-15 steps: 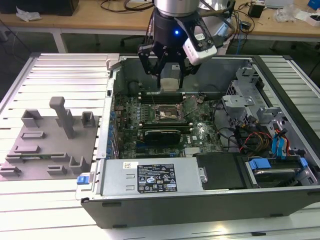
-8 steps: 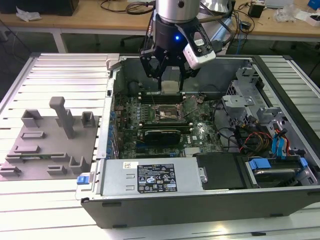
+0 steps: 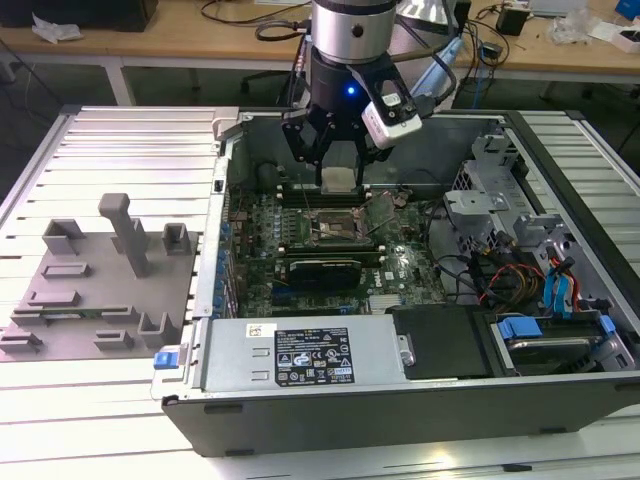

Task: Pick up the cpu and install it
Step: 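Pick up the cpu and move it towards the insertion slot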

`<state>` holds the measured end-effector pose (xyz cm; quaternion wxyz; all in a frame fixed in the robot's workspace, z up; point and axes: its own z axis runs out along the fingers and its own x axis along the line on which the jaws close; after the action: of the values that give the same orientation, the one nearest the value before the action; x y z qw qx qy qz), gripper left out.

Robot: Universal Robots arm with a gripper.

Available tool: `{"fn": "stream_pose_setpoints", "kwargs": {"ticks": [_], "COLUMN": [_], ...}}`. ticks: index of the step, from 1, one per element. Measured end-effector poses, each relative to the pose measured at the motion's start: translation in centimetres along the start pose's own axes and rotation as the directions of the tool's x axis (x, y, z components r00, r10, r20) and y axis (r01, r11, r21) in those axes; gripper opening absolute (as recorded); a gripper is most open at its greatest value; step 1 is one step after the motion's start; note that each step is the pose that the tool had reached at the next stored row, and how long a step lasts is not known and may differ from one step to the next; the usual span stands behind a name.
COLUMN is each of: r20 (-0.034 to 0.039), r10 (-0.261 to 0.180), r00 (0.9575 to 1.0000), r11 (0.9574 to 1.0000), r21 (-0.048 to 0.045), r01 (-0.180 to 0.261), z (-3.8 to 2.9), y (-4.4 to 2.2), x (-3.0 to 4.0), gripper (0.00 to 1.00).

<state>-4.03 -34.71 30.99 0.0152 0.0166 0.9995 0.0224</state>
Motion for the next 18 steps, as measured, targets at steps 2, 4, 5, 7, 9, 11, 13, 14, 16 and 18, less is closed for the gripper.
{"fn": "stream_pose_setpoints", "kwargs": {"ticks": [2, 4, 5, 7, 9, 11, 13, 14, 16, 18], "r20": [0.0, 0.0, -0.0001, -0.0001, -0.0001, -0.0003, -0.0007, -0.0008, -0.0013, -0.0013], "r10": [0.0, 0.0, 0.0, 0.0, 0.0, 0.0, 0.0, 0.0, 0.0, 0.0], "r00": [1.0, 1.0, 1.0, 1.0, 1.0, 1.0, 1.0, 1.0, 1.0, 1.0], "r11": [1.0, 1.0, 1.0, 1.0, 1.0, 1.0, 1.0, 1.0, 1.0, 1.0], "r21": [0.0, 0.0, 0.0, 0.0001, 0.0001, 0.0001, 0.0, 0.0001, 0.0002, 0.0001], "r01": [0.0, 0.0, 0.0, 0.0, 0.0, 0.0, 0.0, 0.0, 0.0, 0.0], "z": [0.61, 1.04, 1.24, 1.99, 2.62, 3.14, 3.69, 3.86, 4.08, 4.11], "y": [0.28, 0.43, 0.48, 0.52, 0.51, 0.49, 0.47, 0.46, 0.45, 0.45], "x": [-0.02, -0.06, -0.08, -0.18, -0.42, -0.6, -0.64, -0.63, -0.63, -0.63], "gripper": [0.55, 0.55, 0.55, 0.55, 0.55, 0.55, 0.55, 0.55, 0.55, 0.55]}}
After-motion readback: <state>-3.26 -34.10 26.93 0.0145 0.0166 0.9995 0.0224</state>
